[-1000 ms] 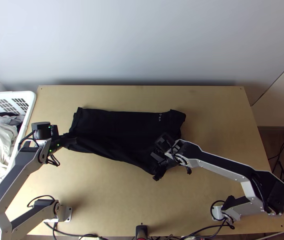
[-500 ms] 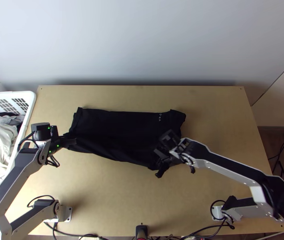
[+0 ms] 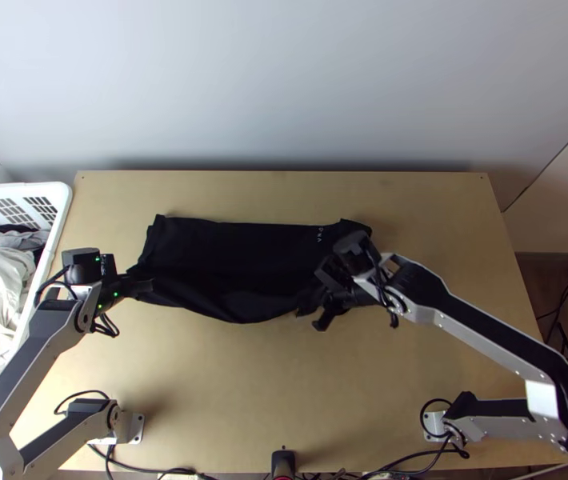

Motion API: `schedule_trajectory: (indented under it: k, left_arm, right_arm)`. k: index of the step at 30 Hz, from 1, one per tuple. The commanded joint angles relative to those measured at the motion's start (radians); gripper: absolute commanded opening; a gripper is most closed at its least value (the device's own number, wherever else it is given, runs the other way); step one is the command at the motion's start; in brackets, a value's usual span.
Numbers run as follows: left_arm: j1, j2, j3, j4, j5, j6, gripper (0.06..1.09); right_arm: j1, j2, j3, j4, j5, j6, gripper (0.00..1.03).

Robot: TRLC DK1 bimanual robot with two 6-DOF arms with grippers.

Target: Fold the t-shirt

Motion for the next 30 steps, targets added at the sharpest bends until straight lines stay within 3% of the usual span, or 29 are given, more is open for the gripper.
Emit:
schedule_trajectory:
  k: [1, 10, 16, 19, 24, 27, 30]
  left_arm:
    - [-0.001, -0.009, -0.02, -0.002, 0.002, -0.001, 0.09]
    - [-0.003, -0.015, -0.047, -0.002, 0.002, -0.007, 0.09]
    - [-0.006, -0.015, -0.052, -0.002, 0.002, -0.005, 0.09]
    - [-0.006, -0.015, -0.06, -0.001, 0.002, -0.005, 0.09]
    - [-0.006, -0.02, -0.072, 0.001, 0.002, -0.005, 0.09]
    - [-0.006, -0.021, -0.076, 0.002, 0.006, -0.004, 0.09]
    - [-0.006, -0.021, -0.079, 0.004, 0.009, -0.008, 0.09]
  right_arm:
    - [-0.008, 0.154, 0.122, 0.068, 0.0, -0.02, 0.03]
    - [-0.034, 0.437, 0.281, 0.156, 0.002, -0.036, 0.03]
    - [-0.08, 0.578, 0.356, 0.202, 0.053, -0.026, 0.06]
    - [-0.092, 0.601, 0.372, 0.202, 0.051, 0.0, 0.24]
    - [-0.09, 0.542, 0.349, 0.146, 0.051, 0.012, 0.71]
    - [-0.094, 0.476, 0.346, 0.105, 0.051, 0.01, 0.83]
    - [-0.095, 0.395, 0.327, 0.1, 0.051, 0.004, 0.84]
